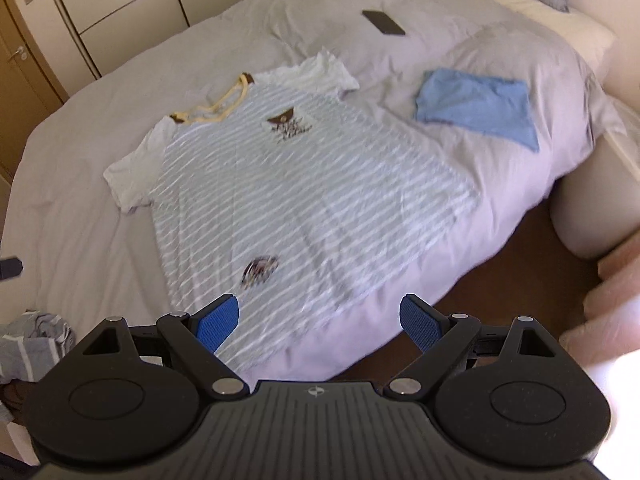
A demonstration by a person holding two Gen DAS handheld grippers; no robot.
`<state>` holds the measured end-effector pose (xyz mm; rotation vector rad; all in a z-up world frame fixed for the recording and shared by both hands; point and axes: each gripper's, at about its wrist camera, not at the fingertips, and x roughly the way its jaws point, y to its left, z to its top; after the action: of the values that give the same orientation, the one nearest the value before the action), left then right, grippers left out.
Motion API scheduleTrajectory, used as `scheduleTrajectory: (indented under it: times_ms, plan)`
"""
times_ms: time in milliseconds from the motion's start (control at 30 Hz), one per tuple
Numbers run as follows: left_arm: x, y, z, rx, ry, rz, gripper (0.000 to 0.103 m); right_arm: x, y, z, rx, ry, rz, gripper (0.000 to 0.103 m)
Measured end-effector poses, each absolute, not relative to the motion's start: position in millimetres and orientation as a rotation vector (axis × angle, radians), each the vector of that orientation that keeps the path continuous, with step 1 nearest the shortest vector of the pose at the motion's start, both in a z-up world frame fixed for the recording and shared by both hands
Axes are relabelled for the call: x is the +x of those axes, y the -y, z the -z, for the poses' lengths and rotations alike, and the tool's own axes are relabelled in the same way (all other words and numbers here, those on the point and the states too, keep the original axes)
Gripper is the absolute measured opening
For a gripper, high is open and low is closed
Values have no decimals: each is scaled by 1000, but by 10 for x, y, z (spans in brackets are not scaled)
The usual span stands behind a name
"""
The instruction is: Fold clothes
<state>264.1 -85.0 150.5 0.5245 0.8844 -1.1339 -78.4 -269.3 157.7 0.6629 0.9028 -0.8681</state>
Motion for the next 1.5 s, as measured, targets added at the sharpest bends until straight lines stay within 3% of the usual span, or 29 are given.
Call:
scheduleTrajectory:
  times_ms: [1000, 1500]
  plan:
    - [2890, 638, -1568, 456, -872, 1147, 102, -505, 2301, -1722, 587, -937, 874, 90]
    - [3147, 794, -1238, 422, -970, 964, 102, 17, 2685, -1427, 528, -1014, 689, 90]
